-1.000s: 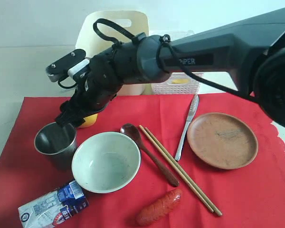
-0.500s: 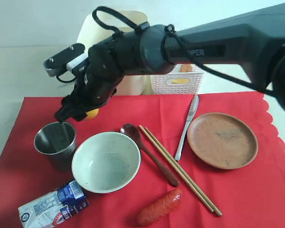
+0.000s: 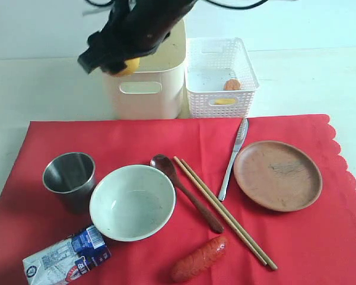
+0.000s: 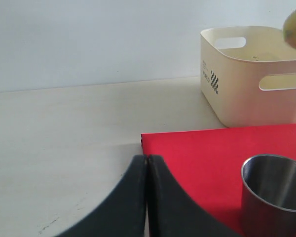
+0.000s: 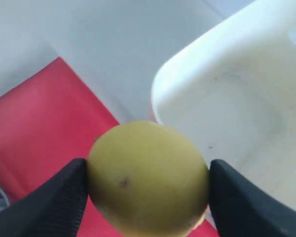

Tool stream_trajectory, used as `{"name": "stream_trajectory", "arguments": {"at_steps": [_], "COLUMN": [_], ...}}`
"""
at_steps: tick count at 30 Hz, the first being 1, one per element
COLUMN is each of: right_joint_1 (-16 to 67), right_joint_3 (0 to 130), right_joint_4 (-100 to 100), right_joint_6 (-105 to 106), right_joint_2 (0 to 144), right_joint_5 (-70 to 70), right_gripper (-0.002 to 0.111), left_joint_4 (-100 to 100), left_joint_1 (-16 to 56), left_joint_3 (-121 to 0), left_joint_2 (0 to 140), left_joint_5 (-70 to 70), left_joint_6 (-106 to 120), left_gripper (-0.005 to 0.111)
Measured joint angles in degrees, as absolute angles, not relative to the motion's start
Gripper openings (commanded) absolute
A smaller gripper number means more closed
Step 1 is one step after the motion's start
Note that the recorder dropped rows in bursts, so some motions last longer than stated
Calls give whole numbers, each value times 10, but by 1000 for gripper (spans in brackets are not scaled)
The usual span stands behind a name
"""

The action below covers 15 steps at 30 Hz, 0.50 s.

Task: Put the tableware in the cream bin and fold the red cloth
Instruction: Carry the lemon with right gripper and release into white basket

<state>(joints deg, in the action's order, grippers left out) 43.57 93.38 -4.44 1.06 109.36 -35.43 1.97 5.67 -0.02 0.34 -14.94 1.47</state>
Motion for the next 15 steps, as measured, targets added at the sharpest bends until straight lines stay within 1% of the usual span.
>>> {"name": "stream_trajectory", "arguments": {"at_steps": [8, 15], "right_joint_1": [350, 285], "right_joint_3": [934, 891], "right_joint_4": [-48, -48], "right_joint_6": [11, 11], "right_joint_2": [1061, 1061], "right_joint_5": [-392, -355], "right_gripper": [0, 0], "left_joint_4": [20, 20], "left_joint_1": [57, 57], "left_joint_3": [0, 0], "left_joint_2": [3, 3], "left_joint_5": [-149, -149], "left_joint_6": [15, 15], "left_gripper": [3, 3]}}
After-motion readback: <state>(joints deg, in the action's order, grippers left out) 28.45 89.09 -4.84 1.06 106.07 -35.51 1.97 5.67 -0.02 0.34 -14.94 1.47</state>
